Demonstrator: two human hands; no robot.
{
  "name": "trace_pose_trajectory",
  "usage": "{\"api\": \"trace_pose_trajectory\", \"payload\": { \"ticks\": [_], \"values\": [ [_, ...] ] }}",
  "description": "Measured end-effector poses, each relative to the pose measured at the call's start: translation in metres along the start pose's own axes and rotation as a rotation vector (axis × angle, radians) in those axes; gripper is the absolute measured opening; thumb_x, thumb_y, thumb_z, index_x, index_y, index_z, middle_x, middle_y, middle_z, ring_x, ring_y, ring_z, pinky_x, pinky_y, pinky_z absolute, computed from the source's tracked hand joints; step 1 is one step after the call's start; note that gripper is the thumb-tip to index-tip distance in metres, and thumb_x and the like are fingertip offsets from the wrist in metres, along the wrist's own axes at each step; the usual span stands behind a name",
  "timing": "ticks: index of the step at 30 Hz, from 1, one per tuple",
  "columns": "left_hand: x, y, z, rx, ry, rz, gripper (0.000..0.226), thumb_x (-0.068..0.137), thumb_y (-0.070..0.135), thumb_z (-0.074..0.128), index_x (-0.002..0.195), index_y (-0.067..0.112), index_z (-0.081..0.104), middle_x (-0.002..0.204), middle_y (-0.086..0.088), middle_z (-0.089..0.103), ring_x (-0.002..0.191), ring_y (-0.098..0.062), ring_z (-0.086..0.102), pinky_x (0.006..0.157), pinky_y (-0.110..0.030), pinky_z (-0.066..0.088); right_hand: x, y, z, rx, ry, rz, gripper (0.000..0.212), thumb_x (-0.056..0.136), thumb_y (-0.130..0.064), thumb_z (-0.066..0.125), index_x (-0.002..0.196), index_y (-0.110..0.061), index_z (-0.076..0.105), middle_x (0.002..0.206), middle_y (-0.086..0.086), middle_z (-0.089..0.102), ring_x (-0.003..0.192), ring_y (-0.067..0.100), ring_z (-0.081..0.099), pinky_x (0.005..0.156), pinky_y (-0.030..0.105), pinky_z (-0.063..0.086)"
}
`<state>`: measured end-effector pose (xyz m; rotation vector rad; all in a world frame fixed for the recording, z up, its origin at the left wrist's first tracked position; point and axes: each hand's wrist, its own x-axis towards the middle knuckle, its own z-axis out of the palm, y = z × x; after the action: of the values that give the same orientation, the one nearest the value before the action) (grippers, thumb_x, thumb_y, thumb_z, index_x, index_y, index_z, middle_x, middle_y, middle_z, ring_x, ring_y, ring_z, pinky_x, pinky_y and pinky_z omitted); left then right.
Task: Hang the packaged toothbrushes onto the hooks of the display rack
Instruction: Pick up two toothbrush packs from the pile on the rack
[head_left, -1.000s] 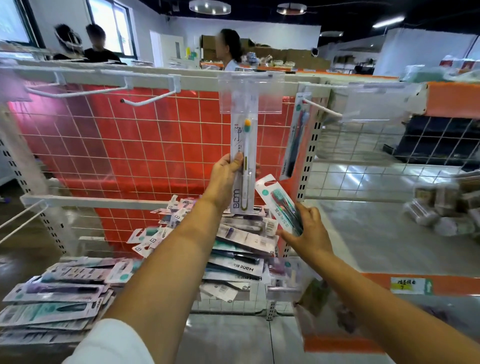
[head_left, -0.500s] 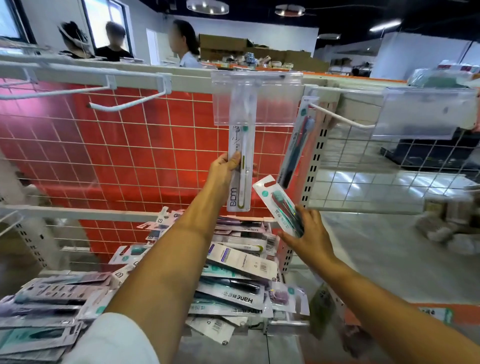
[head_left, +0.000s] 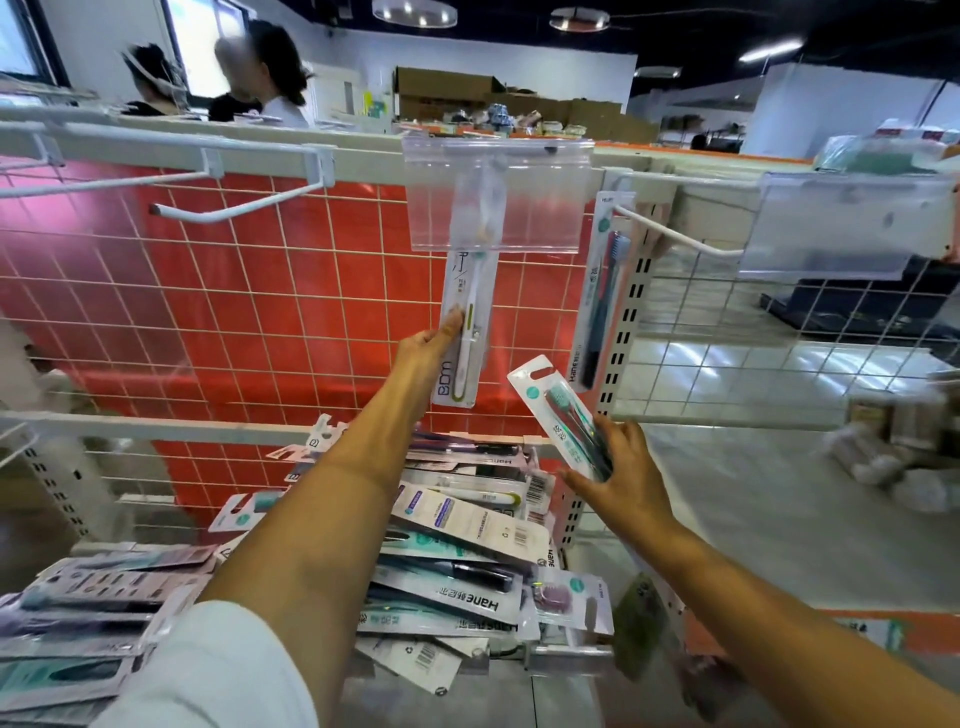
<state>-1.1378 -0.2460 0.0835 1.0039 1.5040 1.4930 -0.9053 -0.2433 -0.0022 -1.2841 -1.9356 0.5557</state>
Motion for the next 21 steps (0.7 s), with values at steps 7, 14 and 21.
{"api": "trace_pose_trajectory", "payload": {
  "ticks": [7, 14, 21],
  "values": [
    [-0.017, -0.024, -0.018, 0.174, 0.065, -0.031, 0.015, 0.092, 0.028, 0.055, 0.084, 0.015, 0.056, 0.097, -0.008, 0.06, 0.097, -0.028, 0.058, 0.085, -0.042, 0.051, -0.007, -0.01, -0.008, -0.024, 0.017, 0.003, 0.078, 0.077, -0.031, 0.074, 0.142, -0.018, 0.033, 0.126, 0.004, 0.042, 0.113, 0.015, 0.052, 0.08, 0.033, 0.057],
    [-0.046, -0.03, -0.034, 0.585, 0.156, 0.099, 0.036, 0.095, 0.03, 0.051, 0.119, 0.004, 0.055, 0.115, -0.009, 0.061, 0.082, -0.014, 0.055, 0.082, -0.03, 0.045, -0.022, -0.034, -0.016, -0.071, 0.078, -0.049, 0.076, 0.078, -0.032, 0.074, 0.14, -0.017, 0.033, 0.121, 0.003, 0.041, 0.107, 0.014, 0.054, 0.078, 0.029, 0.057],
    [-0.095, -0.027, -0.032, 1.003, 0.104, 0.205, 0.037, 0.095, 0.037, 0.049, 0.121, 0.012, 0.056, 0.121, -0.007, 0.061, 0.109, -0.025, 0.057, 0.094, -0.039, 0.046, -0.052, -0.054, -0.019, -0.059, 0.123, -0.088, 0.078, 0.076, -0.032, 0.075, 0.138, -0.016, 0.031, 0.121, 0.005, 0.041, 0.102, 0.012, 0.052, 0.07, 0.024, 0.056]
  ]
}}
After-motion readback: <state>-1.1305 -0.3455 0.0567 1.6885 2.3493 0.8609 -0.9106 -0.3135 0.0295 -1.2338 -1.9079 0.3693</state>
